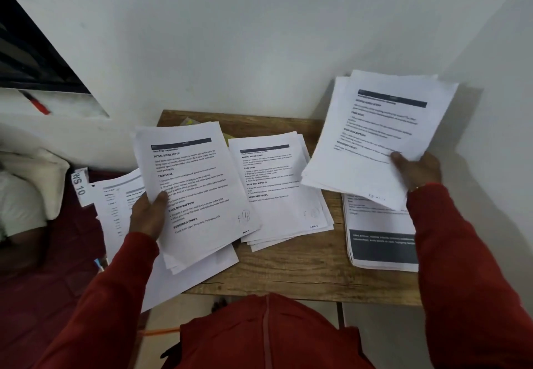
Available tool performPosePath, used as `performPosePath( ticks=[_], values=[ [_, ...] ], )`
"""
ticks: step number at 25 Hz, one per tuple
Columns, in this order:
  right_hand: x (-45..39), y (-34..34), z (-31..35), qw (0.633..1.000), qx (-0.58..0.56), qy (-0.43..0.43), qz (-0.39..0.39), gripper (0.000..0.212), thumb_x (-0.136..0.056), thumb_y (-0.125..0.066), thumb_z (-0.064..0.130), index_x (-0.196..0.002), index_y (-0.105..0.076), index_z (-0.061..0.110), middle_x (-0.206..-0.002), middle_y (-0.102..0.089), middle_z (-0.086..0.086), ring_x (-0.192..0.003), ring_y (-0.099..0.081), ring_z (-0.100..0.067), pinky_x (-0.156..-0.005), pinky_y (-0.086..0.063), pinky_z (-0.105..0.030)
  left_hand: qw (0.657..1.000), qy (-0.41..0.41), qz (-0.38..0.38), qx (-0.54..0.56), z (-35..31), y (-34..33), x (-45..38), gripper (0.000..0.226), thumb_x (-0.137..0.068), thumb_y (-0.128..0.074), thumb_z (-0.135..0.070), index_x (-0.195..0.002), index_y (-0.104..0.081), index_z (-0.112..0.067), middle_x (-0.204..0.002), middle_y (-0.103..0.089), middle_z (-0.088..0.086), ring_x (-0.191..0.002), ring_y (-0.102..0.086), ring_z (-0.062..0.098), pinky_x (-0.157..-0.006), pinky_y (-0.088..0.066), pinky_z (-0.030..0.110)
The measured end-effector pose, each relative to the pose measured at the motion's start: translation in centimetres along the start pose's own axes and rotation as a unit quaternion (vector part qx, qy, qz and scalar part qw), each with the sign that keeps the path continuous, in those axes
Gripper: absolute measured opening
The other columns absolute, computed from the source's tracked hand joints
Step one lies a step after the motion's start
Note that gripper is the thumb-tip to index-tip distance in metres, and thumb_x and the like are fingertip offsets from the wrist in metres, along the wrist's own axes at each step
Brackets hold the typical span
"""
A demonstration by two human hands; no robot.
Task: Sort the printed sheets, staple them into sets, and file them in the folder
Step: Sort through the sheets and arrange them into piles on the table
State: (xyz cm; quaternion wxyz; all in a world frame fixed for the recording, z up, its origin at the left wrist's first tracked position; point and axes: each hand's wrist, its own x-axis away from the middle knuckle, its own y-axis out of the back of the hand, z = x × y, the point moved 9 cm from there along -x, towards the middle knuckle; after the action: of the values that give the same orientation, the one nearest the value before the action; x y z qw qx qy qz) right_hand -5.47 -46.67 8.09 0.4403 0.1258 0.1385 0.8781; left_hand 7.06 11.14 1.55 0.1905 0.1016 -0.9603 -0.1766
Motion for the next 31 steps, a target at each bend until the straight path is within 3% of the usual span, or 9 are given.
performPosePath(
  ticks=[5,7,10,12,18,21,24,28,31],
  values=[
    [5.3,-12.3,-0.5,0.964,0.014,-0.028,0.264,0.026,-0.088,-0.068,0.013,-0.114,-0.064,0.011,-0.117,-0.066,-0.007,-0.080,-0.067,-0.008,-0.074,-0.055,-0.019,1.000,0.007,-0.015,-0.005,0.8,1.4,-0.4,0.038,-0.099,-0.051,-0.022,-0.133,-0.054,-0.006,-0.131,-0.058,0.015,-0.117,-0.056,0.032,-0.092,-0.038,0.031],
    [7.2,-17.2,-2.0,0.943,0.132,-0.012,0.306,0.033,-0.087,-0.070,0.022,-0.117,-0.062,0.011,-0.123,-0.062,-0.006,-0.099,-0.064,-0.019,-0.087,-0.052,-0.031,1.000,0.009,-0.015,-0.009,1.2,1.7,-0.2,0.037,-0.099,-0.050,-0.020,-0.133,-0.053,-0.004,-0.132,-0.057,0.017,-0.118,-0.055,0.033,-0.091,-0.036,0.030],
    [9.5,-21.7,-4.2,0.882,0.379,0.089,0.265,0.049,-0.090,-0.063,0.033,-0.135,-0.052,0.015,-0.146,-0.040,-0.009,-0.134,-0.034,-0.032,-0.110,-0.032,-0.045,1.000,0.008,-0.014,-0.016,1.5,2.0,0.3,0.036,-0.100,-0.049,-0.015,-0.133,-0.054,-0.002,-0.129,-0.057,0.018,-0.120,-0.053,0.035,-0.092,-0.036,0.029],
    [10.6,-22.3,-4.3,0.873,0.420,0.118,0.216,0.046,-0.092,-0.058,0.033,-0.136,-0.050,0.026,-0.155,-0.022,-0.010,-0.140,-0.019,-0.034,-0.111,-0.022,-0.051,1.000,0.006,-0.011,-0.015,2.1,2.3,0.2,0.036,-0.099,-0.050,-0.016,-0.132,-0.054,-0.003,-0.130,-0.058,0.017,-0.121,-0.053,0.035,-0.100,-0.038,0.034],
    [10.4,-22.9,-5.2,0.849,0.471,0.158,0.181,0.043,-0.095,-0.054,0.035,-0.135,-0.048,0.020,-0.154,-0.026,-0.015,-0.144,-0.019,-0.033,-0.111,-0.022,-0.052,1.000,0.004,-0.006,-0.016,3.1,2.6,-0.3,0.035,-0.099,-0.050,-0.018,-0.131,-0.055,-0.005,-0.129,-0.059,0.017,-0.119,-0.055,0.034,-0.103,-0.039,0.039],
    [11.0,-23.3,-4.5,0.858,0.437,0.194,0.188,0.038,-0.092,-0.060,0.023,-0.127,-0.055,0.008,-0.141,-0.044,-0.020,-0.134,-0.035,-0.037,-0.109,-0.031,-0.049,1.000,0.007,-0.004,-0.019,3.4,2.3,-0.5,0.034,-0.099,-0.050,-0.018,-0.130,-0.056,-0.004,-0.127,-0.060,0.018,-0.117,-0.055,0.035,-0.099,-0.039,0.037],
    [11.4,-22.7,-3.1,0.891,0.360,0.223,0.161,0.034,-0.079,-0.072,0.006,-0.111,-0.065,-0.003,-0.114,-0.061,-0.024,-0.110,-0.055,-0.045,-0.096,-0.043,-0.048,1.000,0.011,0.004,-0.018,3.7,1.7,-0.7,0.035,-0.099,-0.051,-0.021,-0.130,-0.056,-0.006,-0.127,-0.060,0.017,-0.117,-0.056,0.036,-0.102,-0.041,0.041],
    [10.8,-20.8,-1.7,0.933,0.286,0.175,0.132,0.024,-0.080,-0.072,0.008,-0.104,-0.068,0.006,-0.119,-0.054,-0.017,-0.102,-0.056,-0.037,-0.091,-0.048,-0.041,1.000,0.019,0.012,-0.021,3.9,1.5,-0.8,0.036,-0.099,-0.052,-0.023,-0.130,-0.056,-0.006,-0.126,-0.061,0.015,-0.114,-0.057,0.035,-0.102,-0.042,0.042],
    [9.3,-19.9,-2.4,0.971,0.186,0.072,0.128,0.021,-0.075,-0.074,0.004,-0.094,-0.066,0.008,-0.116,-0.052,-0.017,-0.095,-0.056,-0.030,-0.081,-0.051,-0.033,0.998,-0.001,0.016,-0.053,3.5,1.5,-0.8,0.038,-0.098,-0.053,-0.025,-0.131,-0.055,-0.007,-0.130,-0.059,0.016,-0.117,-0.056,0.035,-0.105,-0.041,0.045]
  ],
)
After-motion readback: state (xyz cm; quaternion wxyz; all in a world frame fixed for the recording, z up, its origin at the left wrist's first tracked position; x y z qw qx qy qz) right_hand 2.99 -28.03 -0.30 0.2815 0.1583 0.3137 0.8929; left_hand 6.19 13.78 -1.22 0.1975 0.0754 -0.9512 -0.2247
